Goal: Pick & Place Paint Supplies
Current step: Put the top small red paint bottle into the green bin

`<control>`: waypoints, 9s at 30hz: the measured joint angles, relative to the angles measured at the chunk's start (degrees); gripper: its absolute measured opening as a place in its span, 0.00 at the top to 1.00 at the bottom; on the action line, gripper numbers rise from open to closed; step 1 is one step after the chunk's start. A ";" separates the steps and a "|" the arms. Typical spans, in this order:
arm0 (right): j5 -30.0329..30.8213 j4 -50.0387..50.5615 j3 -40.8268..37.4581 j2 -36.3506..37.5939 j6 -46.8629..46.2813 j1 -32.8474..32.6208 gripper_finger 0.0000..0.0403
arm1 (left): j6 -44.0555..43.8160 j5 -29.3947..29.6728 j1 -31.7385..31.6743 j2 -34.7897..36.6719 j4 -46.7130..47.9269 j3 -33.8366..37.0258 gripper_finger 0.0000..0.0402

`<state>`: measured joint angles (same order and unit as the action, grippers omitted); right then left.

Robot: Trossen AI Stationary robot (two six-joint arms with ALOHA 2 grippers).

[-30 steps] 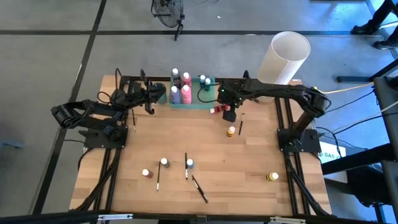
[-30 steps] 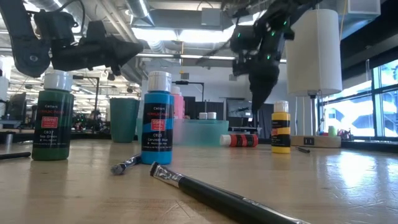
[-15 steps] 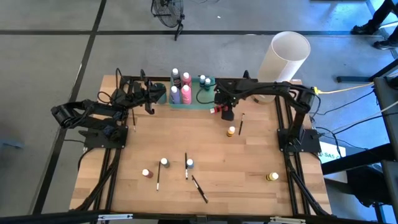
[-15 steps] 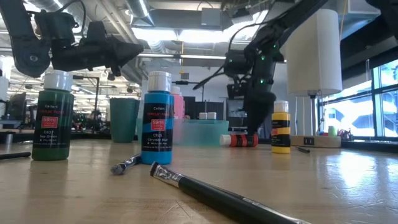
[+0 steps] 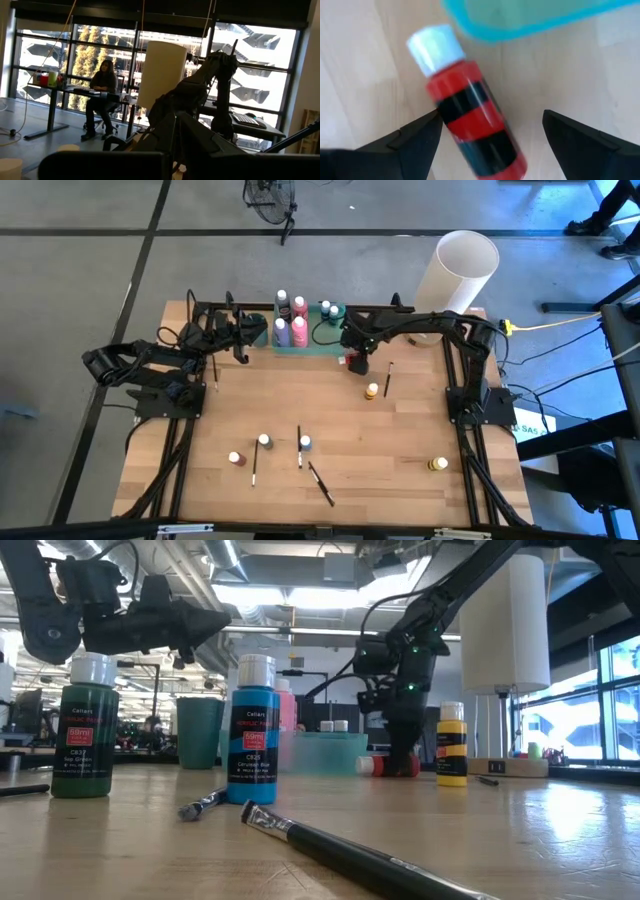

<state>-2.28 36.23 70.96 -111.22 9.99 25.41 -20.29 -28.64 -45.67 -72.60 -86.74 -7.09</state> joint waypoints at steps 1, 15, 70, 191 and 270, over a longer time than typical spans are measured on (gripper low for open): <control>0.04 -0.93 0.00 0.00 -1.05 0.00 0.14 | 0.01 0.00 0.00 0.00 0.00 0.00 0.95; 0.76 -1.55 0.00 0.00 1.82 -1.52 0.25 | 0.00 0.00 0.00 0.00 0.00 0.00 0.95; 15.76 -22.21 22.38 5.77 2.41 -33.59 0.78 | 28.46 -10.05 20.81 0.92 -3.02 -0.11 0.95; 19.21 -21.03 22.38 5.70 4.56 -36.39 0.78 | 39.17 3.63 37.86 0.87 11.52 -9.38 0.56; 58.23 -10.25 25.17 6.47 -3.11 -43.60 0.58 | 39.67 7.32 36.58 0.87 15.50 -9.31 0.64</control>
<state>55.94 25.97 96.13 -104.75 6.88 -18.19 19.37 -21.32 -9.09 -71.72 -71.24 -16.40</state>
